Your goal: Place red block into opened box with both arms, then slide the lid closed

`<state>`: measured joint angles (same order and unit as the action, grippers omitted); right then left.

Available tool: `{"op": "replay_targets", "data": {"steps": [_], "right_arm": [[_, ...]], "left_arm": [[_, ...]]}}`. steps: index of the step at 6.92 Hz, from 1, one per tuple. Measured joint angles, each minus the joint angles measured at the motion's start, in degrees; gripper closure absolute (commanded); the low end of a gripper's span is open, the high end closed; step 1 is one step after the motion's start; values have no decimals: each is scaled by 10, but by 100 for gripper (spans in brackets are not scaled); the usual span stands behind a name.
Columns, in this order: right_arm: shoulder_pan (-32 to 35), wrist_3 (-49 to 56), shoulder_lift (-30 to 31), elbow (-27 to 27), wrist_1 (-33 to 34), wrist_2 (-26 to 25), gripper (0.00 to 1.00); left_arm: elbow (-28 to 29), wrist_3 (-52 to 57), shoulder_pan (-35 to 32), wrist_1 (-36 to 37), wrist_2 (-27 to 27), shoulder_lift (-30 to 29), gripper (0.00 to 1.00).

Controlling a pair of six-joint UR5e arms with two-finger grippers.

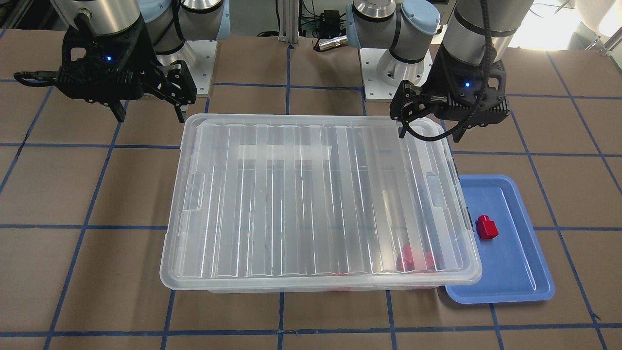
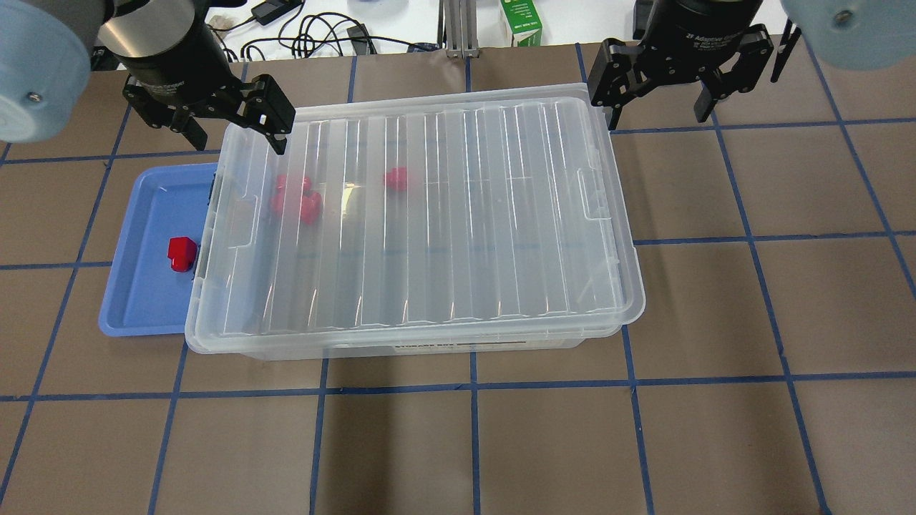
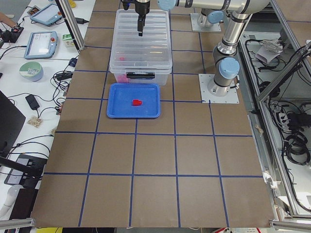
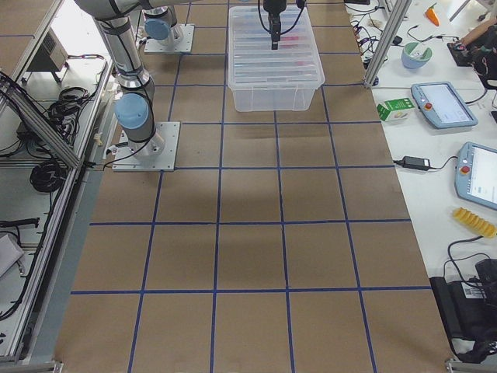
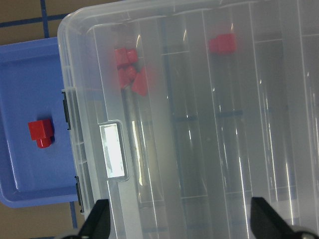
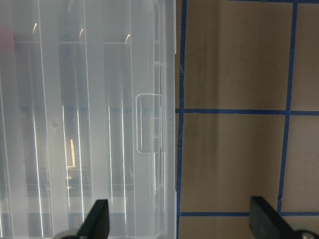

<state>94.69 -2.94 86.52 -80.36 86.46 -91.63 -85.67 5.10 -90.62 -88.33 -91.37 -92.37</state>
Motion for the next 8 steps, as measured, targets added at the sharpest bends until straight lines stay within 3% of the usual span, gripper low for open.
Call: {"op": "replay_targets", "data": {"steps": [2, 3, 6, 8], "right_arm": [[-1, 0, -3, -24, 10, -3, 0], [-1, -1, -5, -68, 47, -3, 0], [-5, 6, -35, -208, 254, -5, 0], [-14, 18, -44, -229, 298, -6, 0]], "left_arm": [[0, 0, 0, 0, 0, 0, 0], [0, 0, 0, 0, 0, 0, 0], [0, 0, 0, 0, -1, 0, 0], [0, 1, 0, -1, -1, 1, 0]]}}
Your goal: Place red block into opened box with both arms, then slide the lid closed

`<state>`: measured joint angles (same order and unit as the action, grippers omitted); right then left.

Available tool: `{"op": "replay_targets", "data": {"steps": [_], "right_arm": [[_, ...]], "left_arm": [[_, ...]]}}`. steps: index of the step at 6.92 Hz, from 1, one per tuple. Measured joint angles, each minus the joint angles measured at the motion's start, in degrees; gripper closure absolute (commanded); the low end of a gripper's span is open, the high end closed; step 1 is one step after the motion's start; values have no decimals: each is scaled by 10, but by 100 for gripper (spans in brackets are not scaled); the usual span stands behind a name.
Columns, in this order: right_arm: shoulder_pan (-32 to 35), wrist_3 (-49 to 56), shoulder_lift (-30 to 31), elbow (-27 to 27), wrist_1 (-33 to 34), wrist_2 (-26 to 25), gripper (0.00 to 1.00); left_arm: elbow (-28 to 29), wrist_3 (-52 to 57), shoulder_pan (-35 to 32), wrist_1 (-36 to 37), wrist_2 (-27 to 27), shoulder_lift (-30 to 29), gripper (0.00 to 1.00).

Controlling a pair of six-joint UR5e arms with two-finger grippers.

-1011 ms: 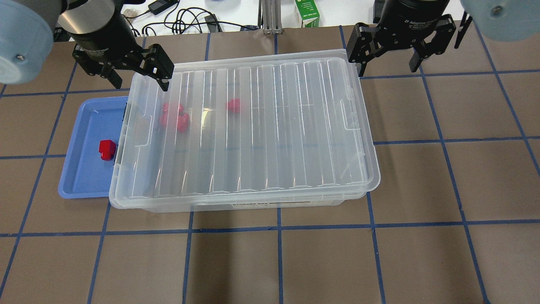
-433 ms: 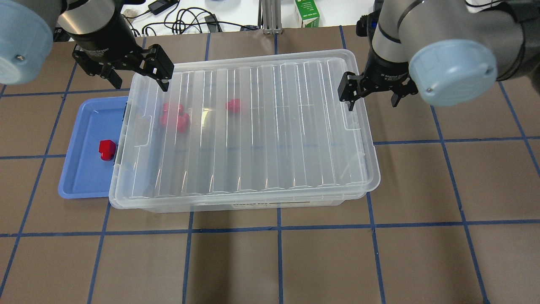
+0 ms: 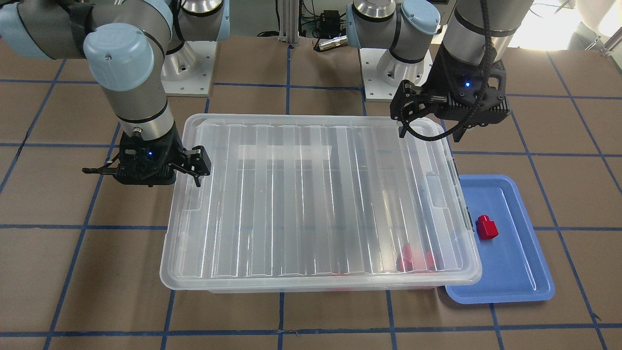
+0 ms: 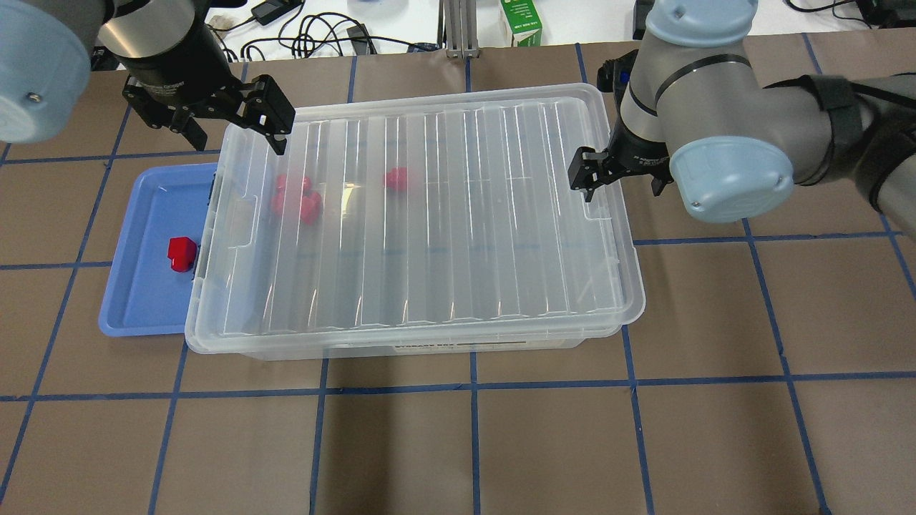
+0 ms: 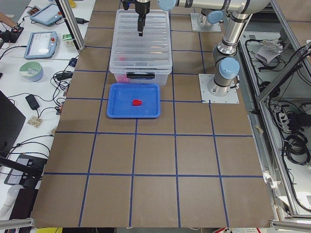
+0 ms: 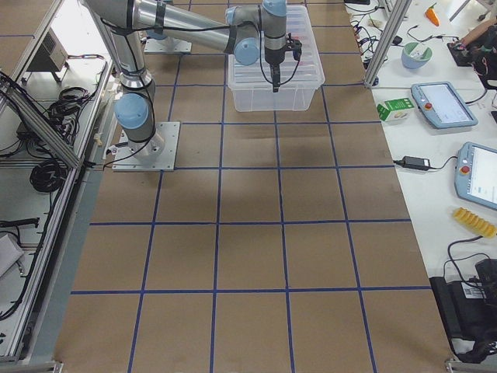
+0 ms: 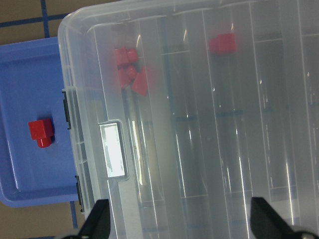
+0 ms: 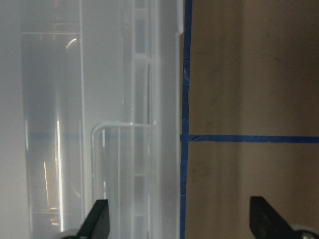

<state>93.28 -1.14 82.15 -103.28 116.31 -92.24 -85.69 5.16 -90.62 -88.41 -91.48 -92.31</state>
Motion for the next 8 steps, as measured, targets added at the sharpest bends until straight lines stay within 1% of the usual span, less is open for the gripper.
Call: {"op": "replay_targets", "data": {"steps": [2, 3, 5, 6, 7, 8], "right_arm": [[-11, 16, -13, -4, 32, -26, 0], [-19, 22, -16, -5, 36, -37, 0], [-54, 57, -16, -5, 37, -42, 0], [-80, 85, -14, -4, 34, -42, 0], [-103, 110, -13, -4, 31, -42, 0], [-123, 128, -12, -4, 29, -42, 0]], "left_arm": [[9, -1, 2, -2, -4, 0, 0], [10, -1, 7, -5, -8, 1, 0], [4, 12, 22, -10, -9, -7, 0], [2, 34, 43, -11, -9, -15, 0], [-1, 78, 75, -9, -9, -26, 0], [-3, 145, 119, -6, -9, -40, 0]]}}
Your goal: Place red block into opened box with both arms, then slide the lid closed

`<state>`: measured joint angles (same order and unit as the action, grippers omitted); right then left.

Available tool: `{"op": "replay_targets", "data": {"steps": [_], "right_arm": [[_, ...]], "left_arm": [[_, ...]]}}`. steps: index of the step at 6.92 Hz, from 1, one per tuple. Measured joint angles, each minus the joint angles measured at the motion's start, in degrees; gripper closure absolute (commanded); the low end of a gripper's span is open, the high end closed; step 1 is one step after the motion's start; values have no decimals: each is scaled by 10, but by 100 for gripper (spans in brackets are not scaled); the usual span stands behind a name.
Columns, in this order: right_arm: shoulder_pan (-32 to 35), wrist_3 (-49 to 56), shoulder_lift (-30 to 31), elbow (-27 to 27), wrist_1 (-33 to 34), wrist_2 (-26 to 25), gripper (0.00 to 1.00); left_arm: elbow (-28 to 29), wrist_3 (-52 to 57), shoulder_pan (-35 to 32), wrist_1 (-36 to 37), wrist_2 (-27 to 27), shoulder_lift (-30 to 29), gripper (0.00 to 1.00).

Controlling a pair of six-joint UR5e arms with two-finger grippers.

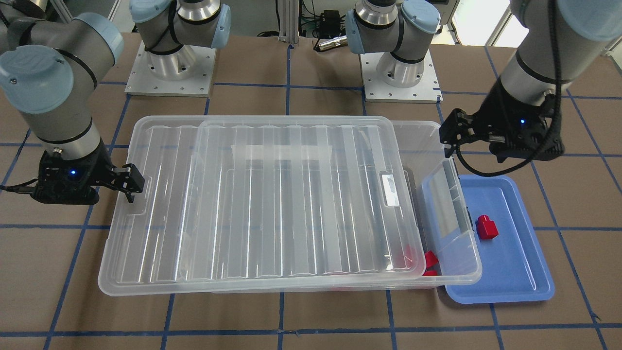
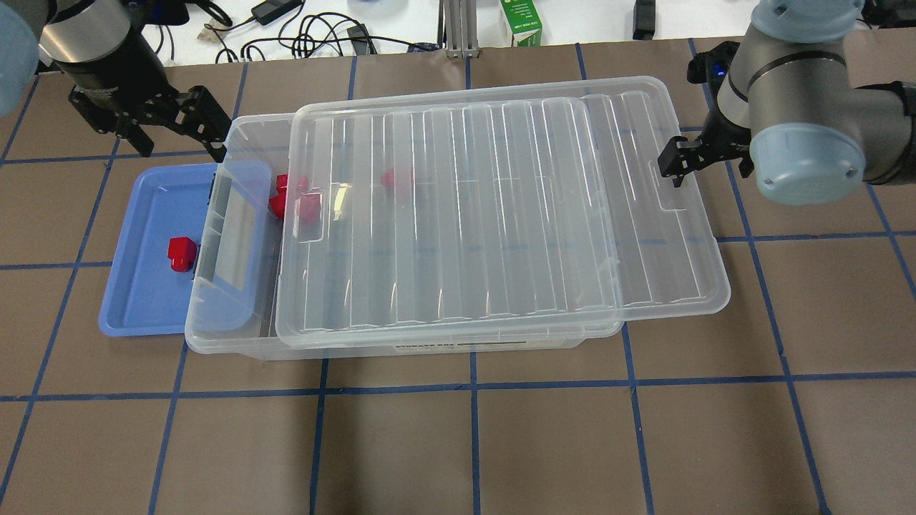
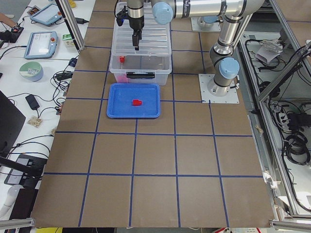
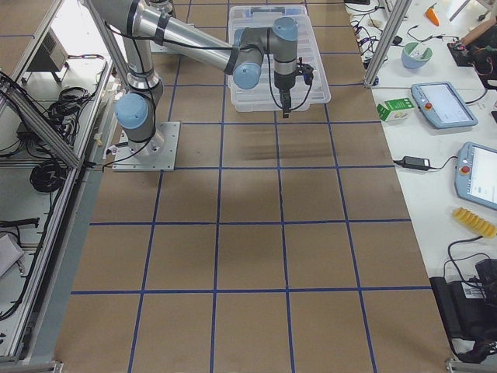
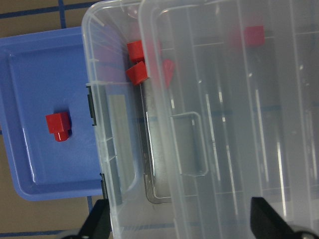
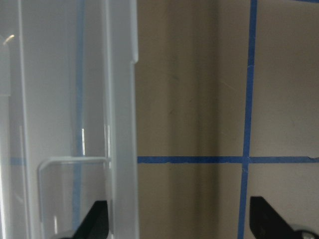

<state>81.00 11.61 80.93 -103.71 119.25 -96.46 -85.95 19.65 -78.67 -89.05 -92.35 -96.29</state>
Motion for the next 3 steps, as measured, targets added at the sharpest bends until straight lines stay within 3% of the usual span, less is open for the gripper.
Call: {"op": "replay_targets", "data": {"steps": [3], "right_arm": [[-44, 40, 4, 4, -3, -8, 0]], "left_arm": [[6, 82, 90, 5, -2, -66, 0]]}}
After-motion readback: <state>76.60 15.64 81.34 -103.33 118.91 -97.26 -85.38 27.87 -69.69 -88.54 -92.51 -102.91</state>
